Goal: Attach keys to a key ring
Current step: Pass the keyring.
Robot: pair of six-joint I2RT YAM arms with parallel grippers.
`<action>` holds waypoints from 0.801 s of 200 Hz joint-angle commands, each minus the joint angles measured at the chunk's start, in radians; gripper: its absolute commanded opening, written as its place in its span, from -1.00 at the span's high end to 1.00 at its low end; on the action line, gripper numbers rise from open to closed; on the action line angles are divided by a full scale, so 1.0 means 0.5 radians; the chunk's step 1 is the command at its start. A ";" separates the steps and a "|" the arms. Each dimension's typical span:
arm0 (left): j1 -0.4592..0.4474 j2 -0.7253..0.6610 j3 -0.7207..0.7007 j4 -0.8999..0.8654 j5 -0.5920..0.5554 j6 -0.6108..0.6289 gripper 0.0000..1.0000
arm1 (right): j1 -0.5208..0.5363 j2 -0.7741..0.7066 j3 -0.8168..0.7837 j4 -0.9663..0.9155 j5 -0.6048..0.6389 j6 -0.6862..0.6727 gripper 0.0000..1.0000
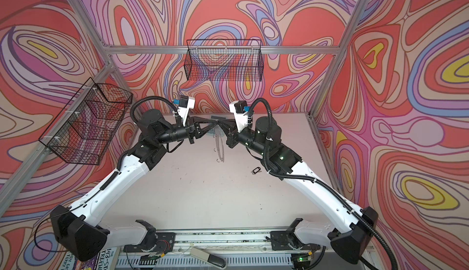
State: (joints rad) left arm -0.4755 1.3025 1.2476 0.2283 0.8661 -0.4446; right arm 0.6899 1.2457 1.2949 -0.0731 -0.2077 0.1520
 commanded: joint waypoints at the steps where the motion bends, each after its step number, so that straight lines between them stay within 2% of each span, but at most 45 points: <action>1: -0.170 -0.106 0.095 -0.037 0.376 0.165 1.00 | 0.004 0.144 0.044 -0.131 0.125 0.031 1.00; 58: -0.239 -0.077 0.137 -0.141 0.368 0.260 1.00 | 0.022 0.170 0.073 -0.164 0.384 0.162 1.00; 160: -0.301 -0.037 0.167 -0.192 0.415 0.312 1.00 | 0.028 0.248 0.170 -0.228 0.631 0.352 1.00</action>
State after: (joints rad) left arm -0.5091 1.3117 1.2831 0.1135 0.7521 -0.3225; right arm 0.7212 1.2972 1.3697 -0.1963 -0.0494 0.2825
